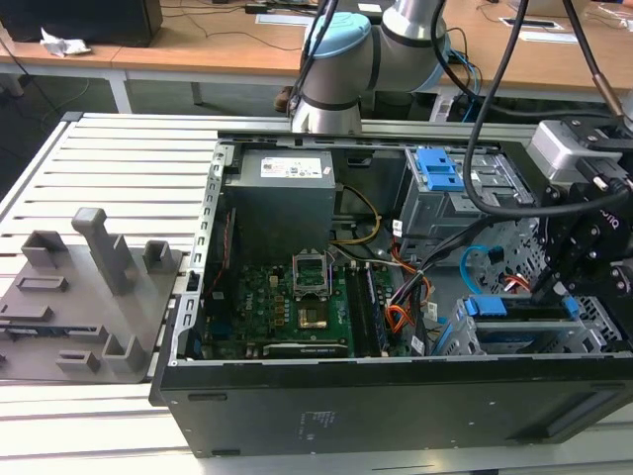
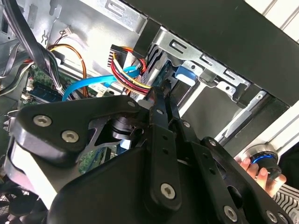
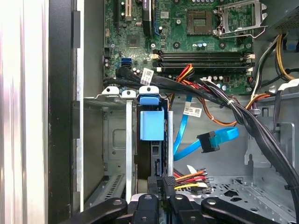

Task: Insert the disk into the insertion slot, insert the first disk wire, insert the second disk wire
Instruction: 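Insert the first disk wire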

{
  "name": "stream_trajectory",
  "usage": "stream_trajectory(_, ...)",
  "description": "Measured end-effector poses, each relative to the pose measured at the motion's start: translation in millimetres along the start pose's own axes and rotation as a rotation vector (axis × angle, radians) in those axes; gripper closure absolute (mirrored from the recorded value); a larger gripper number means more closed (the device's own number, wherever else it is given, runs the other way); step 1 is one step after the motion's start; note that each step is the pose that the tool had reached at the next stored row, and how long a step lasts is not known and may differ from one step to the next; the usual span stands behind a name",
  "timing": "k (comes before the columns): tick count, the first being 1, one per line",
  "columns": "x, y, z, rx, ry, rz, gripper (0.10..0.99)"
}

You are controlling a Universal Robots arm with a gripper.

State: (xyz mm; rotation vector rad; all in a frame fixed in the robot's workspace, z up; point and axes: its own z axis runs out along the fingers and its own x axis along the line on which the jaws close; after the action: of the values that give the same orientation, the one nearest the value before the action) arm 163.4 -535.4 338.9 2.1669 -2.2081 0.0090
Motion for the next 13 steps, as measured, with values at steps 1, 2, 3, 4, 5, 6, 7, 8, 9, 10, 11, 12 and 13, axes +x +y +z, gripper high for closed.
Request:
stream_trajectory(1,0.0,0.0,0.2,0.0,-0.0001,0.0,0.925)
stream_trajectory(2,0.0,0.0,0.5,0.0,-0.0002,0.0,0.925)
stream_trajectory(3,0.0,0.0,0.6,0.0,-0.0004,0.0,0.925)
stream_trajectory(4,-0.1,0.1,0.9,0.0,-0.0014,0.0,0.925)
stream_trajectory(5,0.0,0.1,0.1,0.0,0.0001,0.0,0.847)
stream_trajectory(6,0.7,0.7,-19.6,0.0,-0.0002,0.0,0.847)
stream_trajectory(7,1.0,0.9,-26.7,0.0,-0.0002,0.0,0.847)
stream_trajectory(8,1.2,1.0,-31.2,0.0,-0.0004,0.0,0.847)
stream_trajectory(9,1.3,1.2,-36.2,0.0,-0.0002,0.0,0.847)
stream_trajectory(10,1.4,1.2,-38.6,0.0,-0.0002,0.0,0.847)
stream_trajectory(11,1.5,1.2,-38.9,0.0,-0.0005,0.0,0.847)
stream_trajectory(12,1.5,1.2,-38.9,0.0,-0.0005,0.0,0.847)
stream_trajectory(13,1.5,1.2,-39.0,0.0,-0.0004,0.0,0.847)
